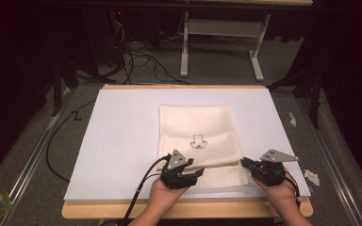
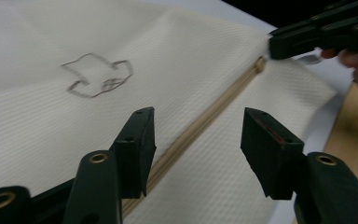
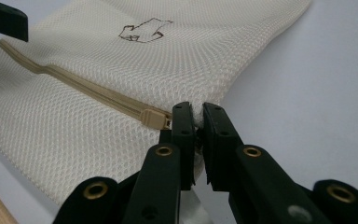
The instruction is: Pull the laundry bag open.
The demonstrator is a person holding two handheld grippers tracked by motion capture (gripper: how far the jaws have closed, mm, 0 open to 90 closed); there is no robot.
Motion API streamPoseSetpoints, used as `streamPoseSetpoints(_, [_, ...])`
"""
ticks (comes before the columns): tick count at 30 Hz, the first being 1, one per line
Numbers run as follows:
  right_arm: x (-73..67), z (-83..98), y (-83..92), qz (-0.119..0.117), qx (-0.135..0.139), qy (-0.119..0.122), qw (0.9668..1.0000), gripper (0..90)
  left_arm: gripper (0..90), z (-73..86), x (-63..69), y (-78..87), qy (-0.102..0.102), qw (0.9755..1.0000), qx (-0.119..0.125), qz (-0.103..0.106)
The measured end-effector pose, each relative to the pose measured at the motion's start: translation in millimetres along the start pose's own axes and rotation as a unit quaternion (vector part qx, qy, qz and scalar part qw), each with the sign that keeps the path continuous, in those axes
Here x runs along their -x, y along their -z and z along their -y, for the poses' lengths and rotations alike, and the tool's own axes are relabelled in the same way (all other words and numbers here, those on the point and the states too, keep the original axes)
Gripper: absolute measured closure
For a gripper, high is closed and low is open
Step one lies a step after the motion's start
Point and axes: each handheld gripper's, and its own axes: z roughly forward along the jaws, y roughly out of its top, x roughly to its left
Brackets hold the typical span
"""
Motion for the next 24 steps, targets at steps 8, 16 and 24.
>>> streamPoseSetpoints(8, [0.7,-1.5,1.0,-0.004,0.011,0.002,0.9999,85.0,58.8,-12.0,21.4,-45.8,0.003,0.9996,-0.004,0.029])
streamPoseSetpoints(16, [-0.7,-2.9,3.9,-0.017,0.022,-0.004,0.9996,85.3,65.2,-13.3,38.1,-87.2,-0.001,0.9993,-0.033,0.018])
streamPoseSetpoints(24, [-2.0,-3.9,4.5,-0.026,0.03,-0.006,0.9992,85.4,79.4,-18.4,40.5,-91.6,-0.005,0.9998,-0.019,0.01])
